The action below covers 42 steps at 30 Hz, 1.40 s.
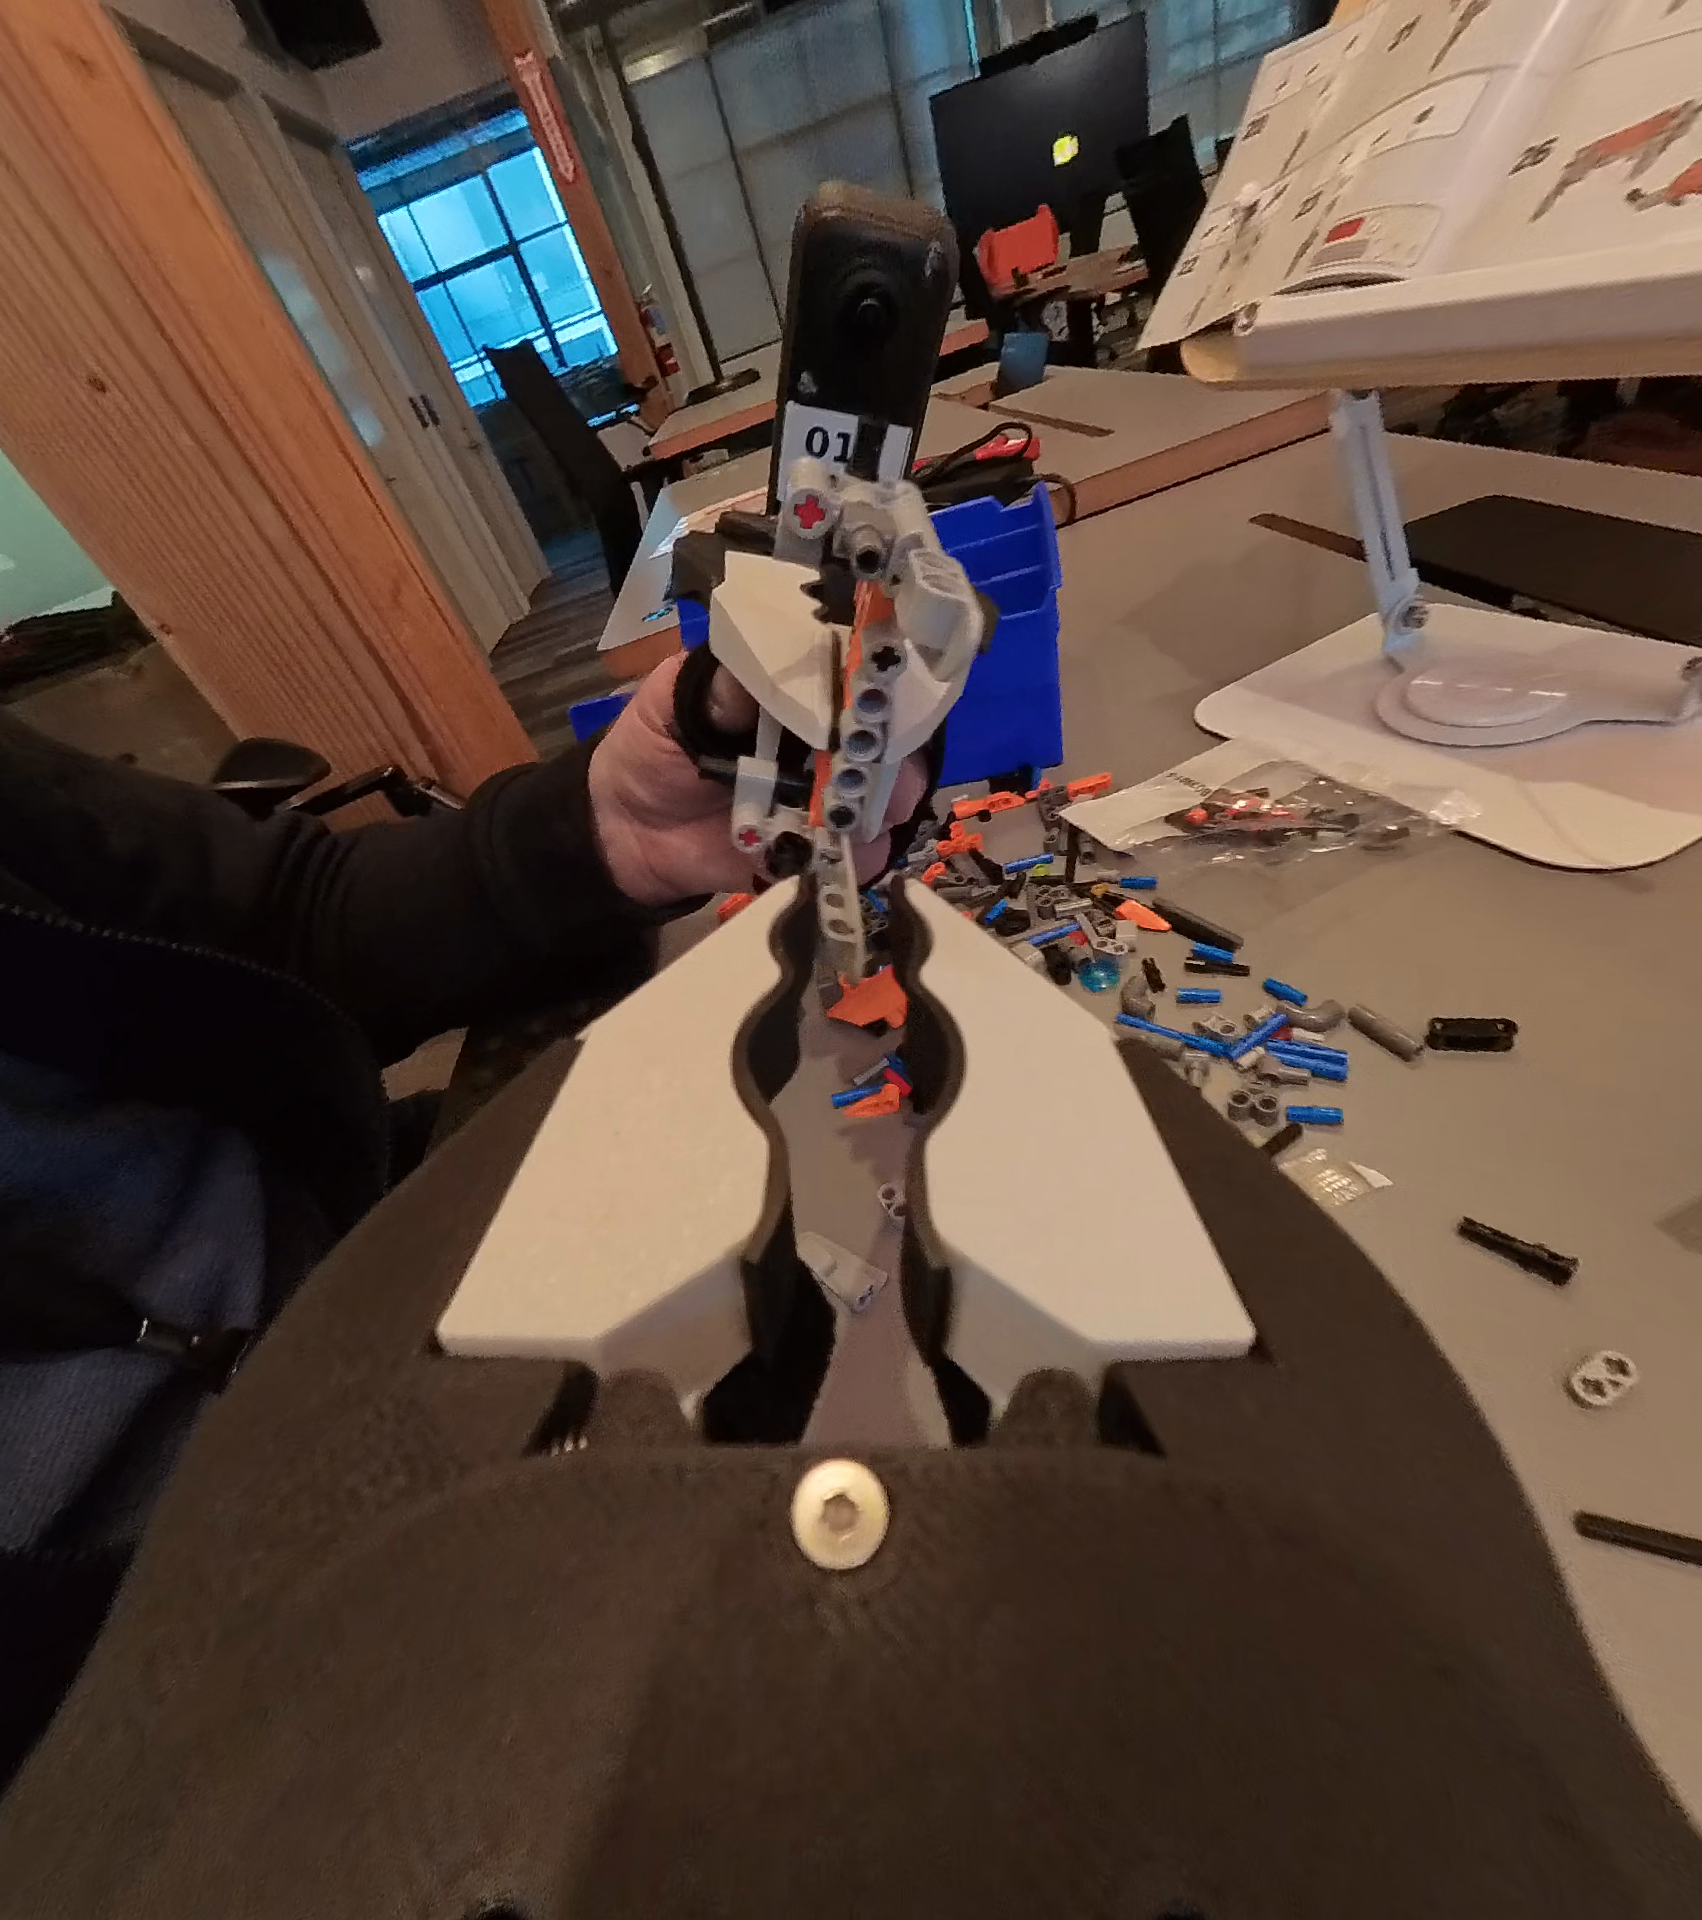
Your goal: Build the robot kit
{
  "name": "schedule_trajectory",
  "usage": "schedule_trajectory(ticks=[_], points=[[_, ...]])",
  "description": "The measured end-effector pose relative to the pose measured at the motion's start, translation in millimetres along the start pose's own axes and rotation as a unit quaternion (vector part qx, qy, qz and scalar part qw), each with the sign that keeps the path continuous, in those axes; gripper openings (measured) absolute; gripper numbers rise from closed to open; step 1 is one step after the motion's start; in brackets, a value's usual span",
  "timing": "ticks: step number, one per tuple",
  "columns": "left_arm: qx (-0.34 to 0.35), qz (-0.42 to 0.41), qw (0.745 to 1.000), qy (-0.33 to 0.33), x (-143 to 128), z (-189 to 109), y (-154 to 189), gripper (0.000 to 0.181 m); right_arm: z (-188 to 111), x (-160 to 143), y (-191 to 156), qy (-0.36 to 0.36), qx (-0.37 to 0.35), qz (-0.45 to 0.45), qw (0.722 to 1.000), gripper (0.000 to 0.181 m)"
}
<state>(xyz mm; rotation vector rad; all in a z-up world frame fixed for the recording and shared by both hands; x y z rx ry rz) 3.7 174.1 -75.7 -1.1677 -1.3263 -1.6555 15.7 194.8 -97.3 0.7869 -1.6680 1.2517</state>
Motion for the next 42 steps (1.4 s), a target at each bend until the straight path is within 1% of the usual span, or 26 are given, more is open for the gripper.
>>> schedule_trajectory(ticks=[1, 6, 13, 20, 26, 28, 30, 32, 34, 36, 38, 40, 42], points=[[0.002, 0.003, 1.0, 0.0, 0.1, 0.6, 0.2, 0.004, 2.2, -1.6, -2.3, -0.004, 0.004, -0.003, 1.0, 0.005], [0.008, -0.002, 1.0, 0.014, 2.6, -0.1, -2.2, 0.003, 5.3, -1.3, -3.9, 0.002, 0.017, 0.021, 1.0, 0.004], [0.017, 0.001, 0.999, 0.029, 6.8, -1.2, -3.6, 0.004, 9.2, -2.8, -3.3, 0.002, 0.017, 0.03, 0.999, 0.004], [0.005, -0.003, 1.0, 0.017, 3.7, 0.6, -0.4, 0.004, 4.1, 2.4, -4.8, 0.011, 0.022, 0.029, 0.999, 0.003], [0.007, -0.011, 1.0, 0.018, 3.1, -0.2, -2.5, 0.003, 2.4, 3.5, -4.4, 0.014, 0.017, 0.026, 0.999, 0.003], [0.016, -0.016, 1.0, 0.018, 2.2, -1.5, -6.5, 0.004, 2.0, 3.5, -2.7, 0.015, 0.018, 0.034, 0.999, 0.008], [0.026, -0.025, 0.999, 0.02, 1.9, -4.1, -11.3, 0.004, -4.1, 9.0, 4.8, 0.032, -0.004, 0.031, 0.999, 0.021], [0.058, -0.019, 0.998, 0.007, -1.9, -6.0, -19.8, 0.004, -15.0, 15.5, 16.5, 0.048, -0.052, 0.014, 0.997, 0.023], [0.09, 0.003, 0.996, -0.015, -5.6, -5.7, -24.6, 0.004, -23.3, 18.3, 22.9, 0.049, -0.102, -0.023, 0.993, 0.021], [0.125, 0.03, 0.991, -0.039, -9.2, -4.2, -28.6, 0.004, -28.1, 21.2, 28.3, 0.045, -0.165, -0.077, 0.982, 0.024], [0.146, 0.034, 0.988, -0.045, -10.4, -3.0, -31.7, 0.004, -28.2, 22.1, 29.2, 0.025, -0.225, -0.152, 0.962, 0.035], [0.161, 0.027, 0.985, -0.054, -14.3, -2.6, -35.7, 0.004, -23.6, 23.0, 24.2, 0.003, -0.264, -0.227, 0.937, 0.049], [0.167, 0.024, 0.984, -0.063, -17.3, -1.2, -36.8, 0.004, -15.6, 19.4, 24.8, -0.028, -0.295, -0.281, 0.913, 0.073]])
Point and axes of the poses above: each gripper's, where its closed fingertips meet, z out along the fingers, x out of its top, y = z × x across the jaws, the point moved 1 cm from there along -z, back along the fingers, and after that the axes turned 7 degrees about z, right-handed, at the moved point
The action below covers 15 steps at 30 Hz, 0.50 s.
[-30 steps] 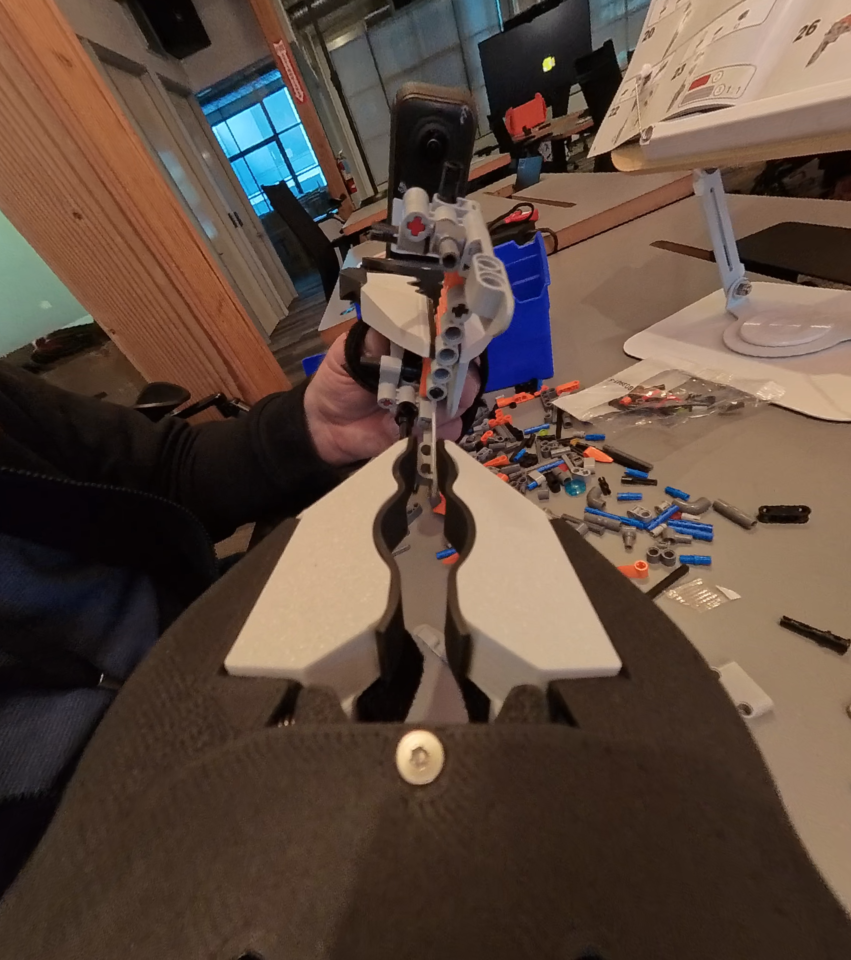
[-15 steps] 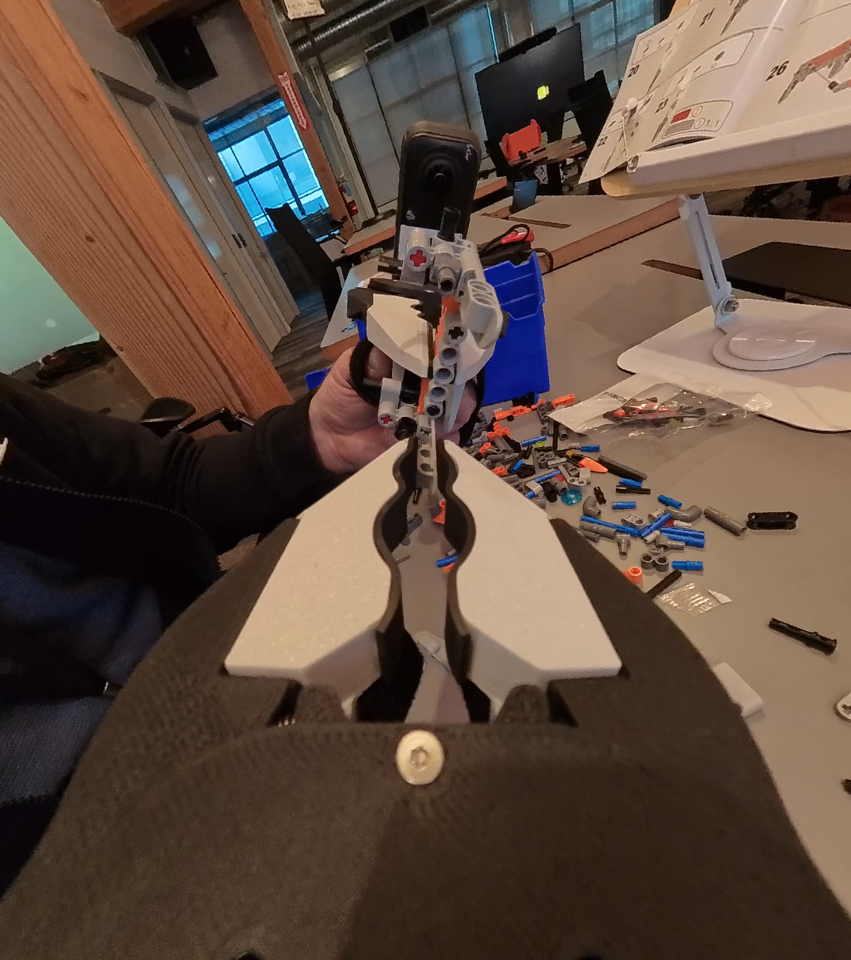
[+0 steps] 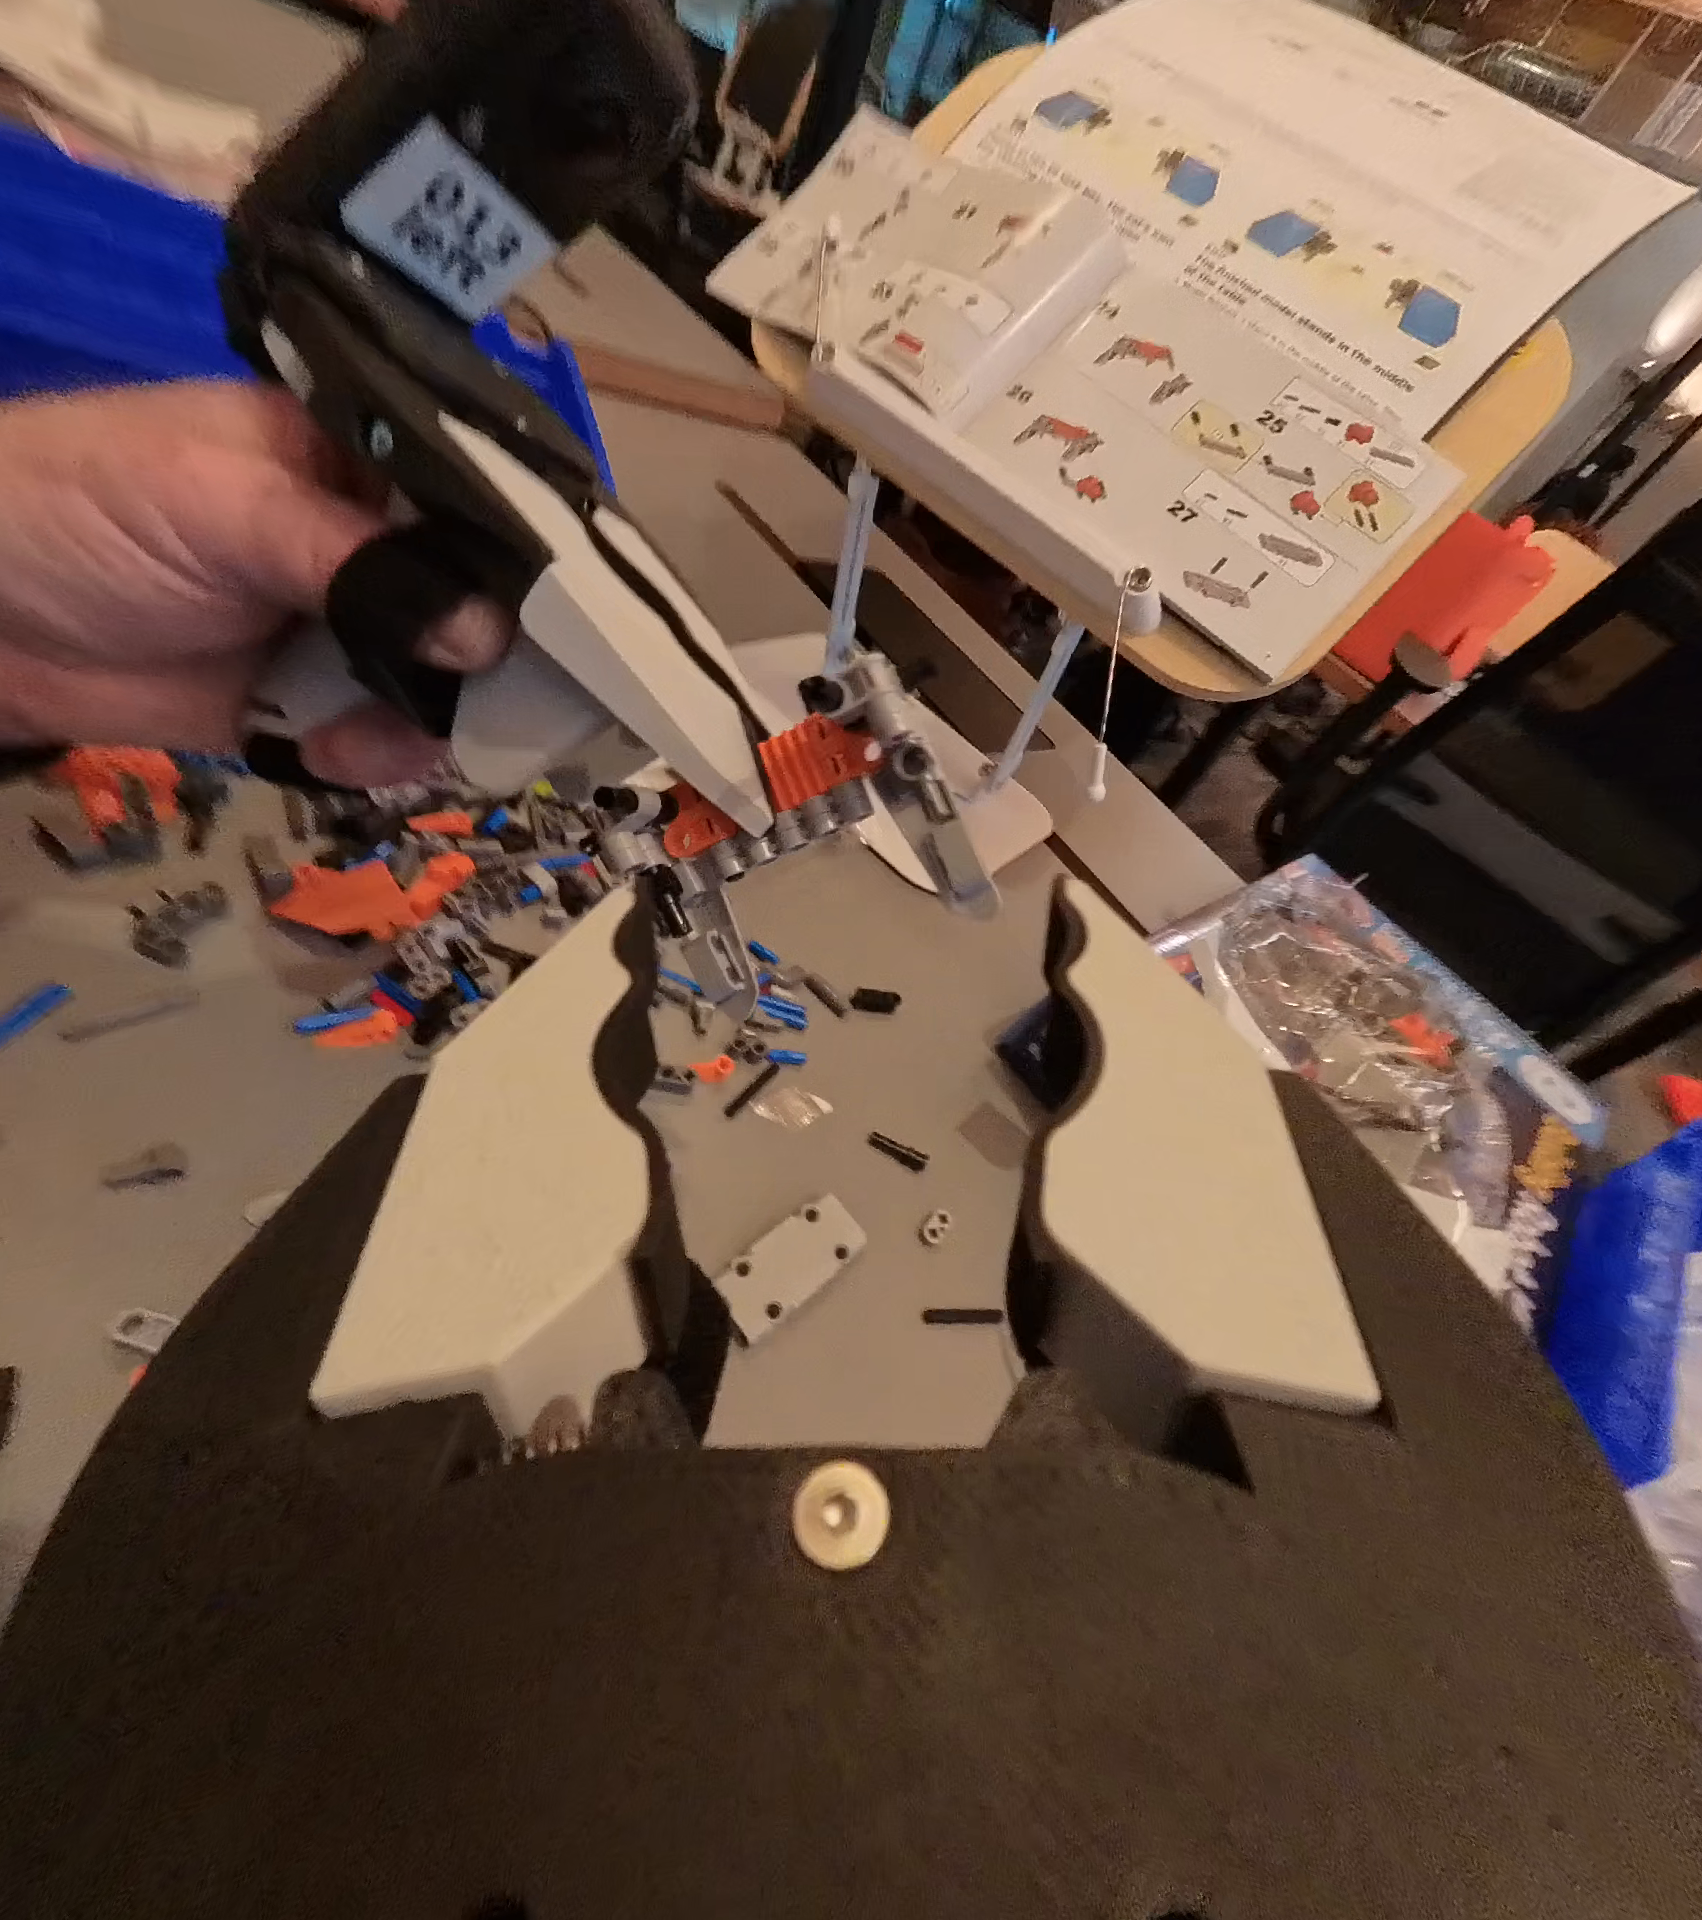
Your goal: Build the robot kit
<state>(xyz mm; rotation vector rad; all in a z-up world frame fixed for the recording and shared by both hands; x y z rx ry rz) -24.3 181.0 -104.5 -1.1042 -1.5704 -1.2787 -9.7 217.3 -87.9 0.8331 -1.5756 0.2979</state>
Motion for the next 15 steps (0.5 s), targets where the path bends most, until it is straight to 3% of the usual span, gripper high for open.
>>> schedule_trajectory(ticks=[8, 11, 13, 15], points=[[-0.011, -0.015, 1.0, -0.023, -9.1, 12.1, 9.4, 0.004, 31.2, -21.8, -17.3, -0.094, -0.048, -0.149, 0.983, 0.107], [-0.014, -0.018, 0.999, -0.031, -12.5, 15.3, 12.6, 0.004, 36.8, -28.2, -16.3, -0.12, -0.073, -0.186, 0.972, 0.101], [-0.021, -0.02, 0.999, -0.03, -12.5, 16.0, 14.5, 0.005, 34.5, -28.9, -11.2, -0.122, -0.085, -0.182, 0.972, 0.084], [-0.027, -0.025, 0.999, -0.028, -12.0, 16.6, 16.1, 0.005, 32.7, -27.5, -11.3, -0.112, -0.074, -0.162, 0.978, 0.083]])
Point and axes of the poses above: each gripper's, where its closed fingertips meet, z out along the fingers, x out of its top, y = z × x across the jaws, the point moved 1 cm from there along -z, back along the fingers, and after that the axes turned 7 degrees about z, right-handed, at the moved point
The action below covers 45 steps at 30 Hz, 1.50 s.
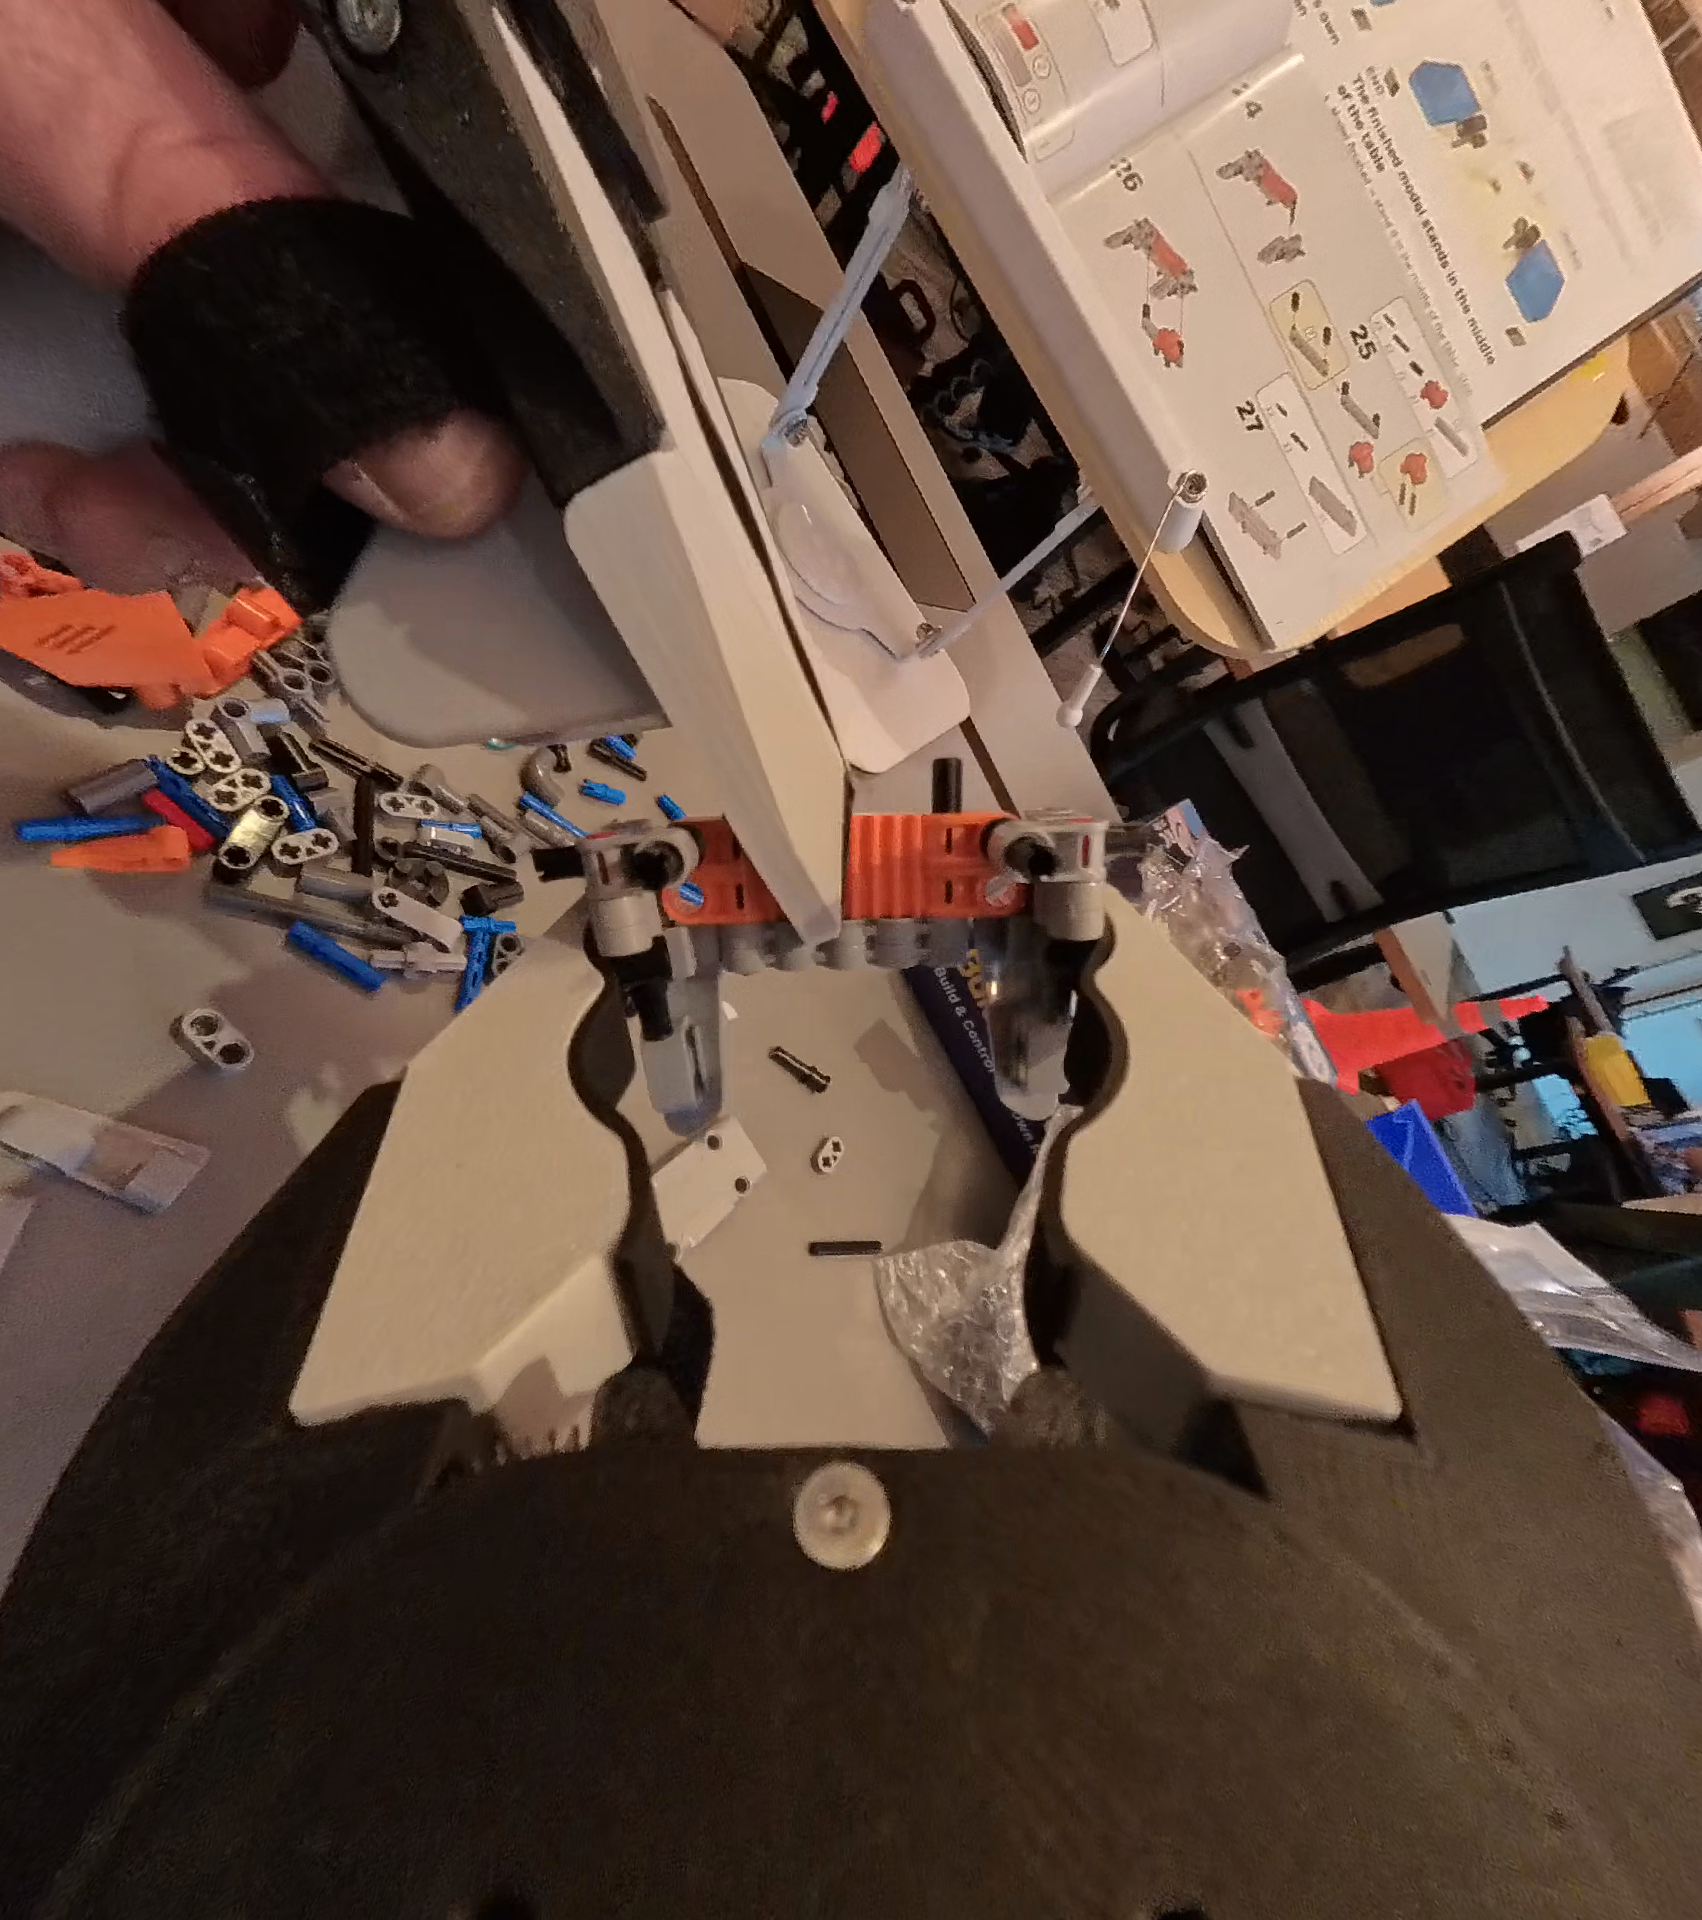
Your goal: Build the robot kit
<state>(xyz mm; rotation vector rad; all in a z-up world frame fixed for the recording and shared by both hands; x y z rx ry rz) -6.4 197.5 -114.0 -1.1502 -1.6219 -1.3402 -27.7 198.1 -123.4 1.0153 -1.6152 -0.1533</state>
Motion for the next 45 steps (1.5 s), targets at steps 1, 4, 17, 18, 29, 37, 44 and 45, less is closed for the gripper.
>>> schedule_trajectory(ticks=[1, 4, 17, 18, 29, 37, 44, 45], points=[[-0.003, 0.0, 1.0, 0.0, 0.1, 0.1, 0.6, 0.005, -0.6, -0.1, -0.1, 0.002, 0.003, 0.003, 1.0, 0.083], [-0.02, -0.001, 1.0, 0.004, 1.7, 0.5, 5.0, 0.012, -2.7, 0.2, -0.7, 0.011, 0.017, 0.02, 1.0, 0.082], [-0.063, 0.045, 0.993, 0.087, 34.4, -21.3, 21.9, 0.031, -25.8, 12.5, 7.0, 0.134, 0.181, 0.242, 0.944, 0.081], [-0.062, 0.051, 0.992, 0.093, 36.9, -23.8, 22.5, 0.031, -29.8, 15.5, 7.3, 0.152, 0.21, 0.271, 0.927, 0.081], [0.032, 0.186, 0.981, 0.052, 35.4, -18.6, 24.9, 0.041, -94.0, 40.4, 33.1, 0.322, 0.499, 0.475, 0.65, 0.08], [0.098, 0.299, 0.949, 0.033, 38.6, -13.9, 38.6, 0.047, -106.8, 41.3, 36.6, 0.344, 0.571, 0.495, 0.558, 0.08], [0.15, 0.431, 0.89, -0.009, 32.0, -3.4, 55.4, 0.05, -88.5, 41.2, 9.1, 0.278, 0.584, 0.496, 0.58, 0.081], [0.155, 0.444, 0.882, -0.013, 31.4, -1.8, 57.4, 0.05, -85.4, 40.5, 5.9, 0.269, 0.585, 0.497, 0.582, 0.081]])
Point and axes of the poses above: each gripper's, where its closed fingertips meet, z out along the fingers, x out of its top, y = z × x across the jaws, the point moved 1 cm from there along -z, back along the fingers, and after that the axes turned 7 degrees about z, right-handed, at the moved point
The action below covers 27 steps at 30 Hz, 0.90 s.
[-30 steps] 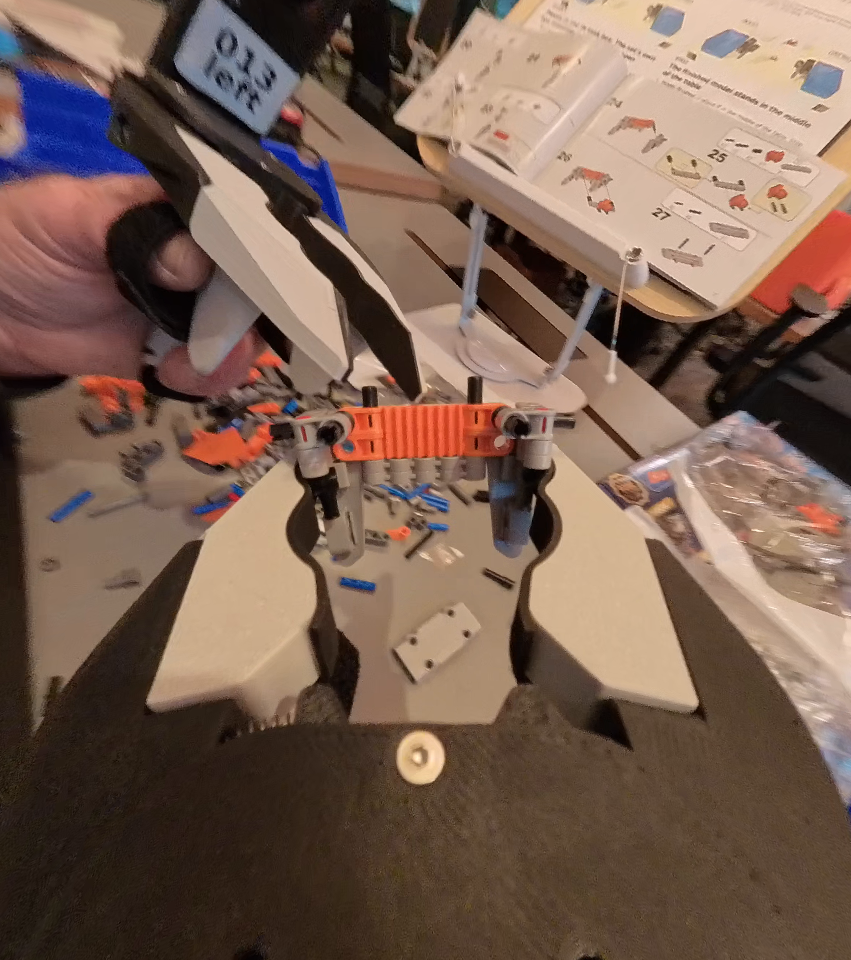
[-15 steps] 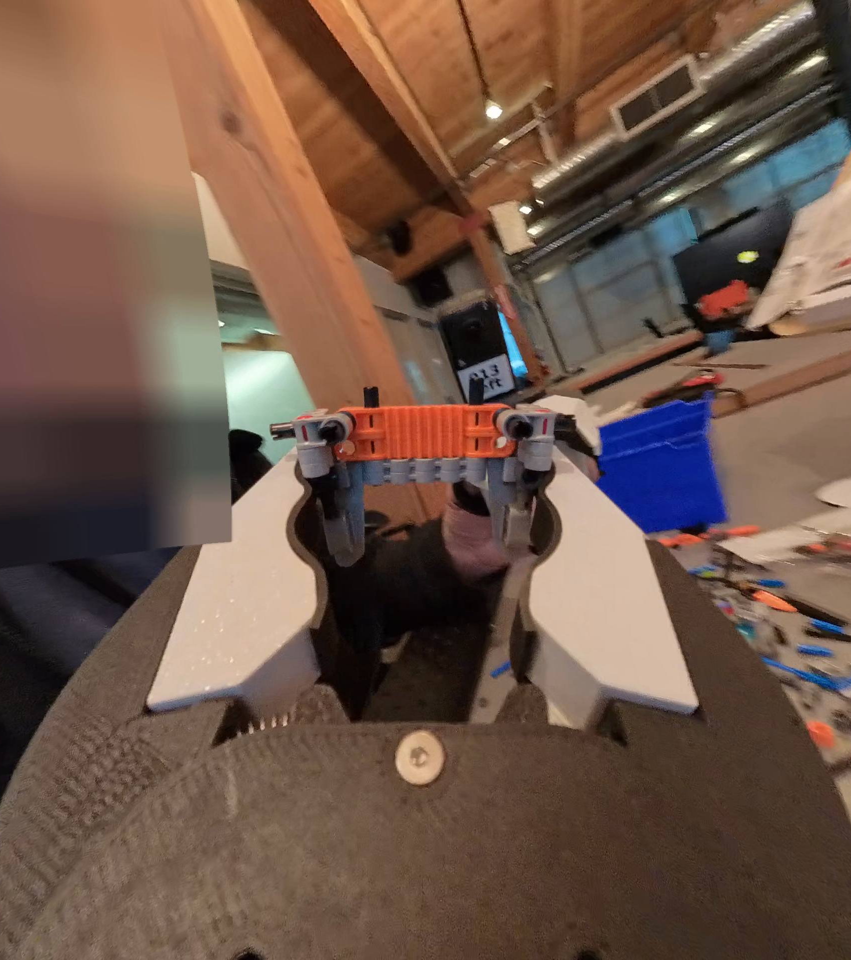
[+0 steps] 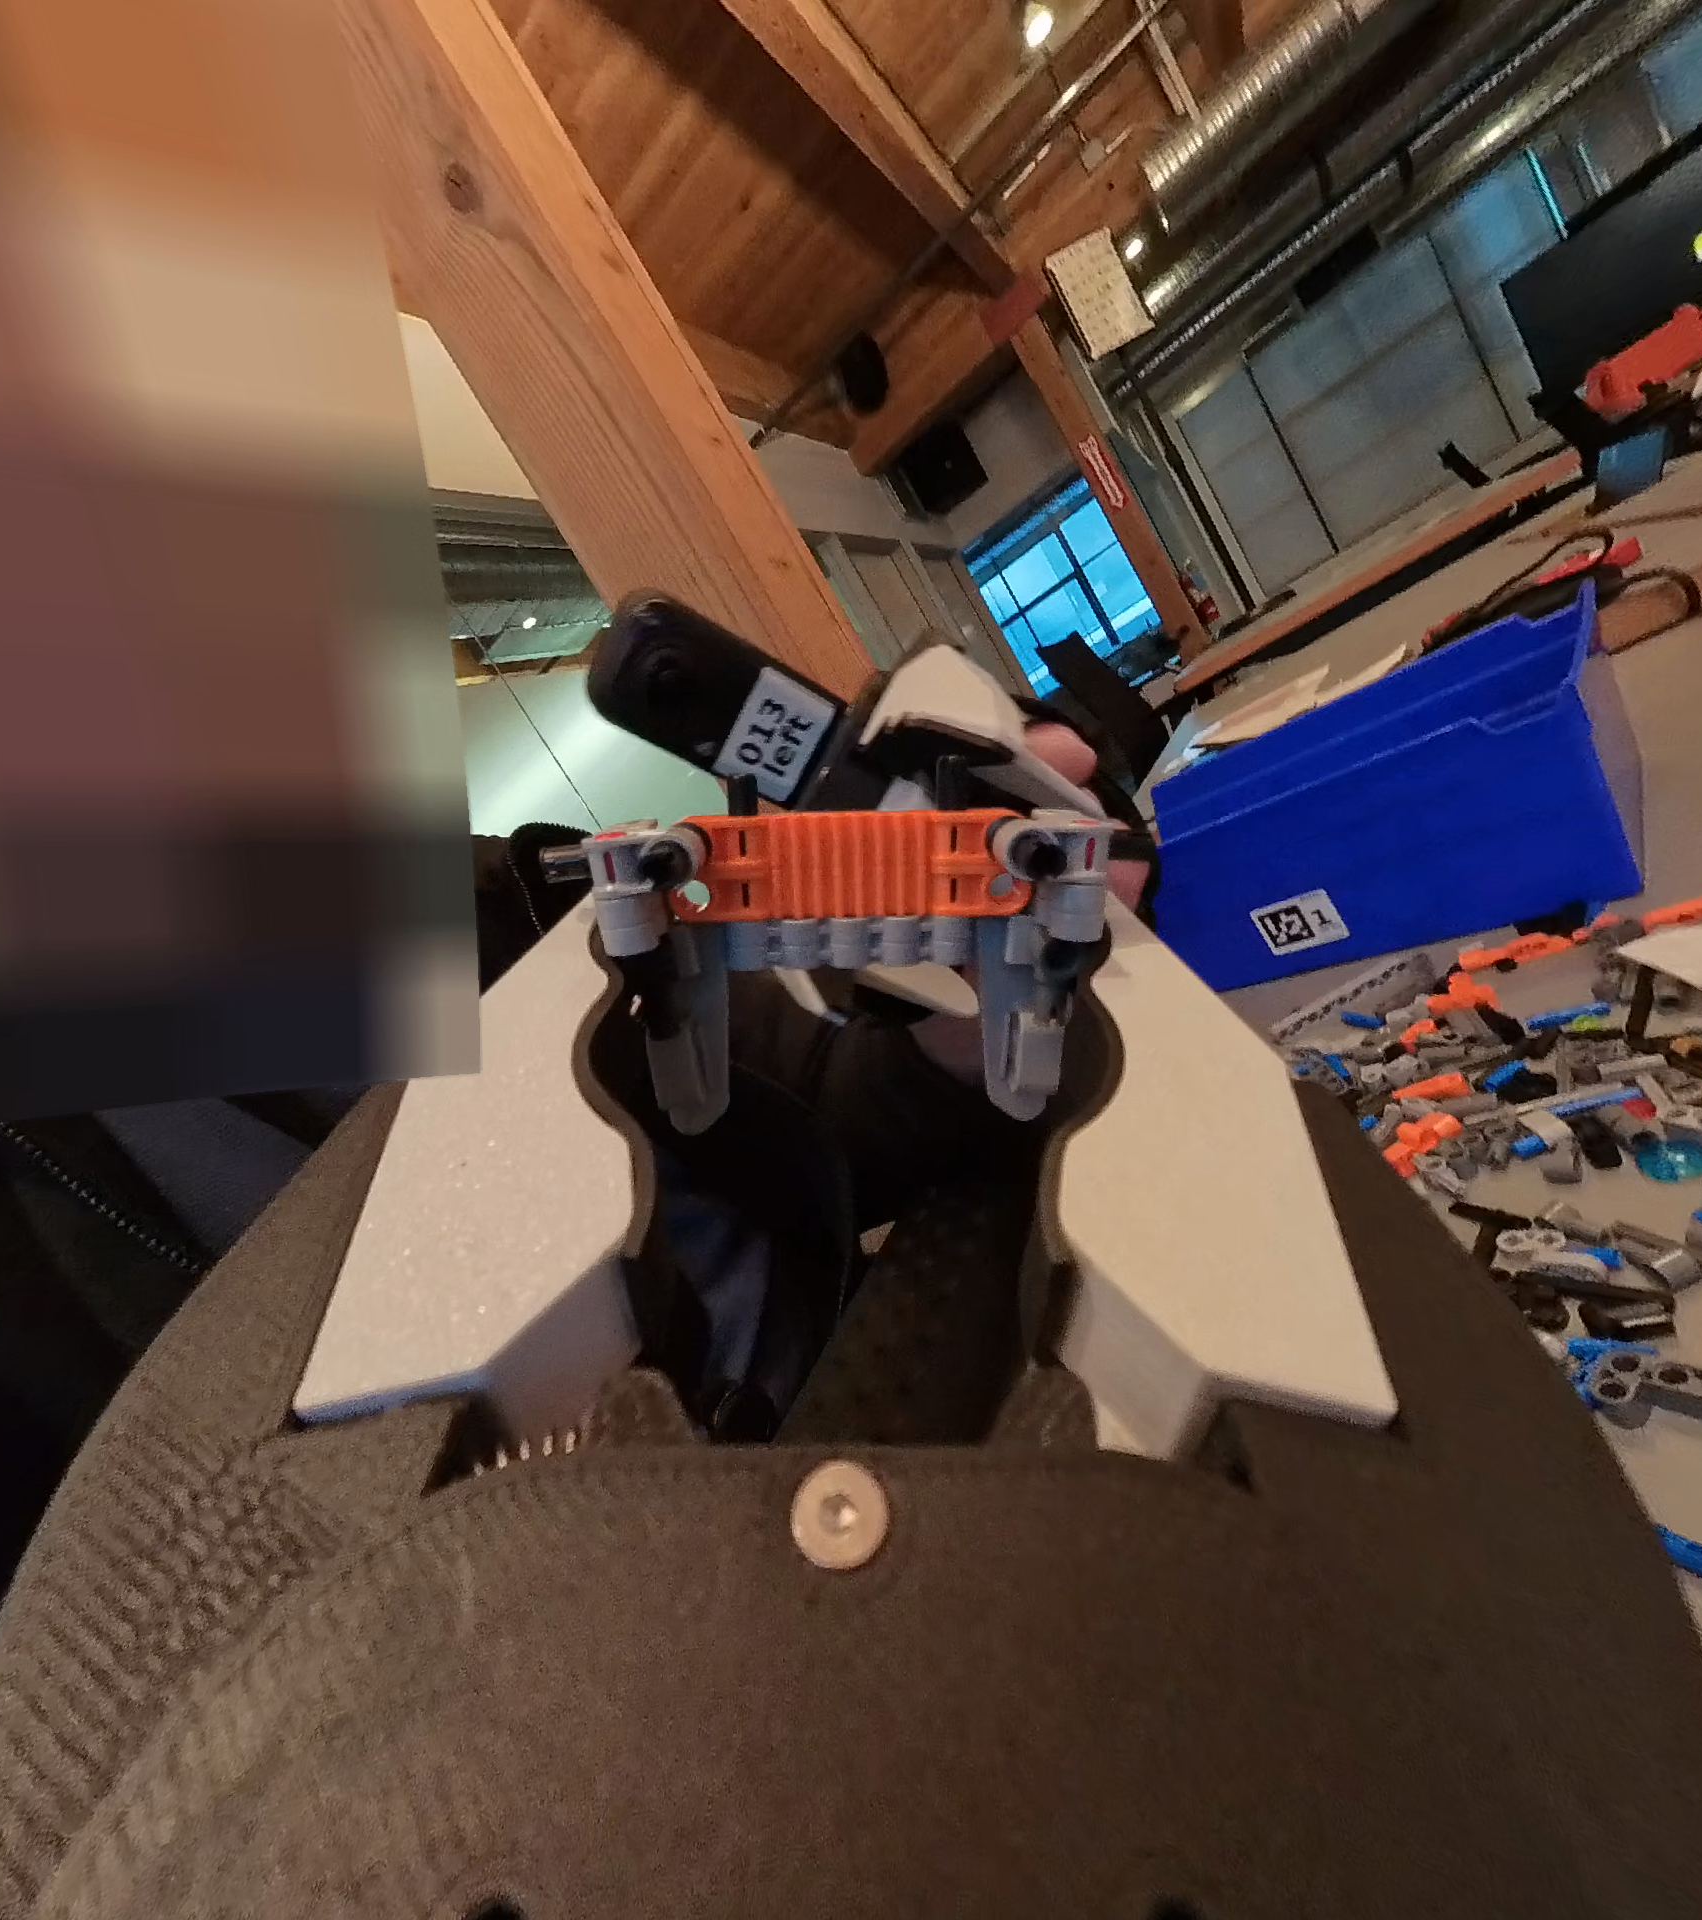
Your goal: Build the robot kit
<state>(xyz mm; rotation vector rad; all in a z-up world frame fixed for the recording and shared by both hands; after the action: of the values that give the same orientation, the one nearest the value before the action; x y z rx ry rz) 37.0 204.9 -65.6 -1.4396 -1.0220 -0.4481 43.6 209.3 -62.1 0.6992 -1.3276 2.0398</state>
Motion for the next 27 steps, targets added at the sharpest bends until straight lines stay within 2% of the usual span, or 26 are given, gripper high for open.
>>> schedule_trajectory(ticks=[4, 11, 27], points=[[0.012, 0.039, 0.999, -0.02, -1.8, 3.7, 4.1, 0.049, 4.5, -7.6, 7.7, -0.018, -0.01, 0.018, 1.0, 0.081], [0.025, 0.055, 0.997, -0.043, -9.9, 8.1, 3.6, 0.037, 12.0, -17.3, 11.1, -0.042, -0.017, 0.03, 0.999, 0.081], [0.028, 0.066, 0.996, -0.05, -12.1, 8.3, 4.1, 0.036, 11.2, -18.7, 13.1, -0.049, -0.034, 0.025, 0.998, 0.08]])
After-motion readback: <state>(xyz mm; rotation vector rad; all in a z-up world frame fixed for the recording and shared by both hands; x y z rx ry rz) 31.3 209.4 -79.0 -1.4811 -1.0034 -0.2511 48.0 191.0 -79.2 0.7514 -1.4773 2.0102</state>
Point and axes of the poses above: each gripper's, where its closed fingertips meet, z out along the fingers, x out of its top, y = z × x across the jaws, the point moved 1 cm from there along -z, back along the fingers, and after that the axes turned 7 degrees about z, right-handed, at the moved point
